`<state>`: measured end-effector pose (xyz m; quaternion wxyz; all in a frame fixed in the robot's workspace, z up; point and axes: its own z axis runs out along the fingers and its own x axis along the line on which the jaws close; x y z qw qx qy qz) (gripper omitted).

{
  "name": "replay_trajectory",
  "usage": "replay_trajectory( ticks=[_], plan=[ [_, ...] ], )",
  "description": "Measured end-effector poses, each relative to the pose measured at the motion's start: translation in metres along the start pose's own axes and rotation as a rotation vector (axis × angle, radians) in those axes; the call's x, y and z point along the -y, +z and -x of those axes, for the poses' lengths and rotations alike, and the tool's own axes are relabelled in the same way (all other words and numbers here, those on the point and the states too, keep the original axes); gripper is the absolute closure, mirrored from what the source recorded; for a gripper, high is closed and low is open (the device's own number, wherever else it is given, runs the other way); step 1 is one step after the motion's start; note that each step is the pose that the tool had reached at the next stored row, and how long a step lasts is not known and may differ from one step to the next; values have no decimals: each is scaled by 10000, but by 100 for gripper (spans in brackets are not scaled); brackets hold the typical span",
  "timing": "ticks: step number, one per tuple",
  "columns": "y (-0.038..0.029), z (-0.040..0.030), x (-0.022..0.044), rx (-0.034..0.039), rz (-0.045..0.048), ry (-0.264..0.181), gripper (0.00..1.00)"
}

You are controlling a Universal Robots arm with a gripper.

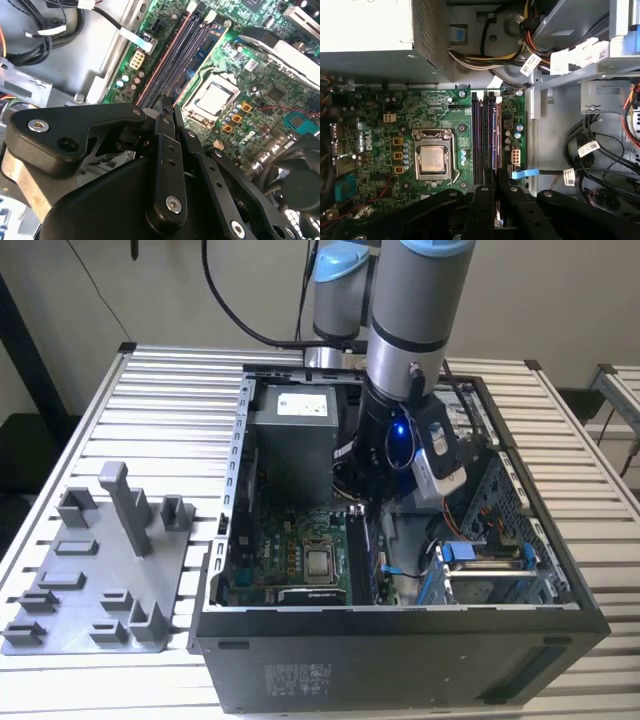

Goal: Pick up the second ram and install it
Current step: 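Insert the second ram into the second slot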

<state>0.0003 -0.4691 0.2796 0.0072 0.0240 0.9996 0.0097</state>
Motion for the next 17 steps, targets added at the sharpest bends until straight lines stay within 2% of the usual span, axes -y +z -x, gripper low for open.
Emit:
replay_trajectory(
  ticks=[17],
  plan=[
    [284, -70, 10, -6, -5, -223, 86]
  ],
)
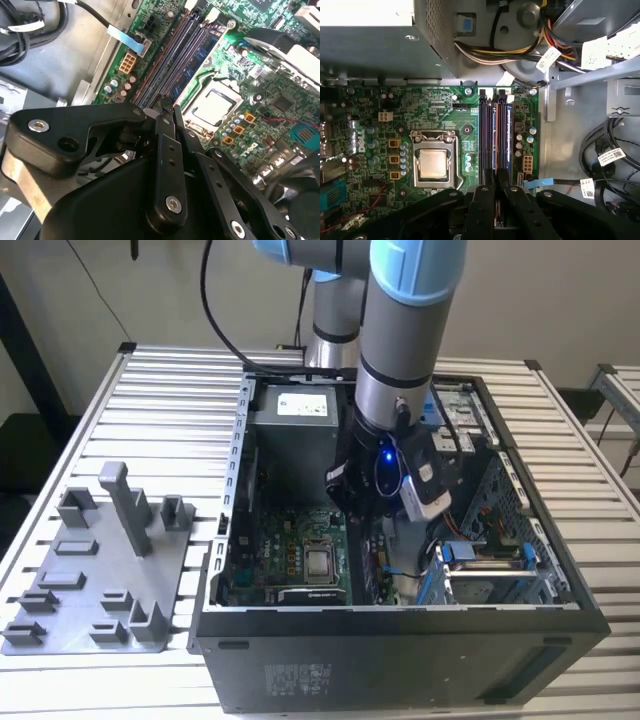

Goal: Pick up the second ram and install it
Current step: 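Insert the second ram into the second slot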

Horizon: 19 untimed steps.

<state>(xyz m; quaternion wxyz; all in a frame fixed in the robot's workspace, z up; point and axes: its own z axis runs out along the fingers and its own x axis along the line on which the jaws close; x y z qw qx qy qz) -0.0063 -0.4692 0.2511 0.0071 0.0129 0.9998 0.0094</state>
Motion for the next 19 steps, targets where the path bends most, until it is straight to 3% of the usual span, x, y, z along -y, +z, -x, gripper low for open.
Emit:
replay_trajectory(
  ticks=[8, 19],
  plan=[
    [125, -9, 1, -41, -8, 42, 86],
    [210, -22, -21, -81, -13, 114, 86]
  ],
)
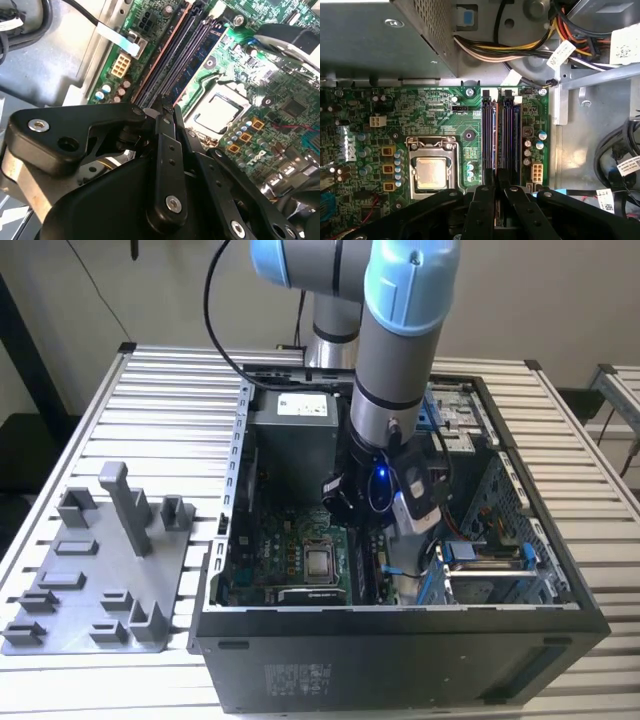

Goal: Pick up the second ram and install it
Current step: 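Insert the second ram into the second slot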

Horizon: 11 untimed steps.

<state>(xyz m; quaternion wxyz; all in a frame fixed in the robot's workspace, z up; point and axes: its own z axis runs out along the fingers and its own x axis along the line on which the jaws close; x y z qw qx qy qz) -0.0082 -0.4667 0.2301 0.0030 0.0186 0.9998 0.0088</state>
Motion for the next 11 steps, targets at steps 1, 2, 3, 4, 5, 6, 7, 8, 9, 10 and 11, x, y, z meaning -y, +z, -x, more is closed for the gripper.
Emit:
replay_trajectory(
  ticks=[1, 2, 3, 4, 5, 6, 7, 8, 9, 10, 11],
  plan=[
    [4, 0, 0, 1, 2, 24, 86],
    [8, -1, 0, 1, 2, 56, 86],
    [13, -1, 0, 3, 1, 99, 86],
    [21, -1, 0, 3, 1, 138, 86],
    [25, -2, 0, 3, 0, 151, 86],
    [30, -2, 0, 0, 0, 151, 86],
    [38, -2, 0, -2, 1, 152, 86],
    [45, -2, 0, -3, 1, 152, 86],
    [48, -3, 1, -4, -1, 152, 86],
    [53, -3, 1, -4, 0, 152, 86],
    [61, -4, 1, -6, 0, 152, 86]
  ],
)
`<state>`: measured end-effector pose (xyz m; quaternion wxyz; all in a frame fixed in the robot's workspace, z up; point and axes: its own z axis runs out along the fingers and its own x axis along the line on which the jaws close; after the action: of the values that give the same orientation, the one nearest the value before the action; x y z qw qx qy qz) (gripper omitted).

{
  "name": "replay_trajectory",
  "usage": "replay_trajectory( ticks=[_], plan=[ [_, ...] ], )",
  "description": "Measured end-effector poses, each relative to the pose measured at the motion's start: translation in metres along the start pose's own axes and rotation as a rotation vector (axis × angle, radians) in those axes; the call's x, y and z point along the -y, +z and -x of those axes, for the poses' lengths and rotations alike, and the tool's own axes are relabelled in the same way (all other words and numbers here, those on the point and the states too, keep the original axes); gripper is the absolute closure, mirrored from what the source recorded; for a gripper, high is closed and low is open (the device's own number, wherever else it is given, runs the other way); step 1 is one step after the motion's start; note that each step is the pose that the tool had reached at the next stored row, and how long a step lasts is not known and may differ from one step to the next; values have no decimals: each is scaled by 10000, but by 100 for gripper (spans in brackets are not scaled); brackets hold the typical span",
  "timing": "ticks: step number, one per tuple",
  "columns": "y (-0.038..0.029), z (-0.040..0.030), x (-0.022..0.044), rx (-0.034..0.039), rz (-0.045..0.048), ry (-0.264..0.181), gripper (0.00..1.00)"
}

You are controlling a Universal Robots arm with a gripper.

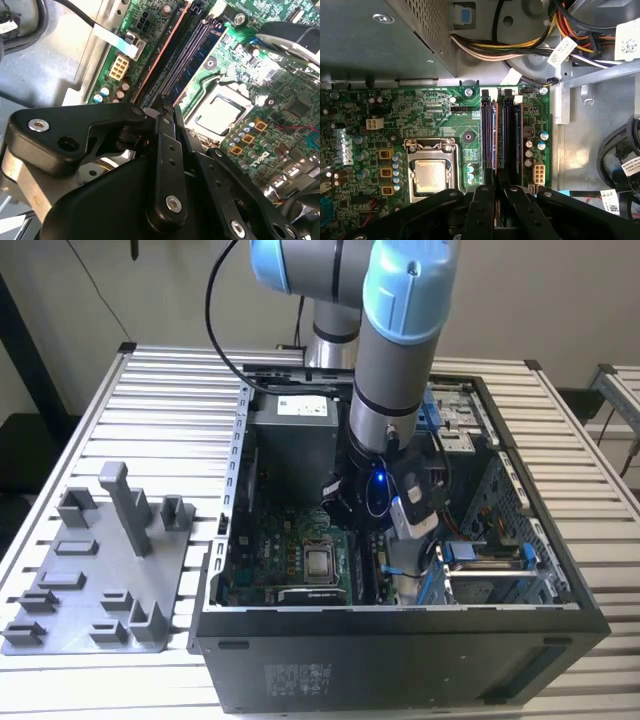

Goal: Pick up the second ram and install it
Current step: 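Insert the second ram into the second slot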

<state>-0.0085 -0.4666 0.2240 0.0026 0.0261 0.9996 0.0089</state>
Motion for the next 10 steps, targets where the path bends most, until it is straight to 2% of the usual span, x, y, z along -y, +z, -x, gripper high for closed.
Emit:
replay_trajectory(
  ticks=[5, 10],
  plan=[
    [31, -5, 1, -2, -2, 0, 86],
    [35, -11, 1, -2, 1, -6, 86]
  ],
)
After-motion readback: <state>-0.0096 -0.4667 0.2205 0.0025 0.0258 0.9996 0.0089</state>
